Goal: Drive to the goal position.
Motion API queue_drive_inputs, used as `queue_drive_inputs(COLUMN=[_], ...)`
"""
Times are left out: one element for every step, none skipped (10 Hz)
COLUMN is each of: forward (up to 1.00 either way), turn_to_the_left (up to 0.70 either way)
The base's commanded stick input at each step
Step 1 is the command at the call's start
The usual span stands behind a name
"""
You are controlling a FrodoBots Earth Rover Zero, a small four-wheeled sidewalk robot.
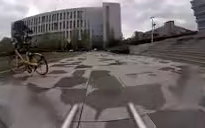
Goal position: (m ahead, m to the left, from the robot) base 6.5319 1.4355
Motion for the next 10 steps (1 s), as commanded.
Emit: queue_drive_inputs(forward=[1.0,1.0,1.0,1.0,1.0,1.0,1.0,1.0,1.0,1.0], turn_to_the_left=[0.0,0.0,0.0,0.0,0.0,0.0,0.0,0.0,0.0,0.0])
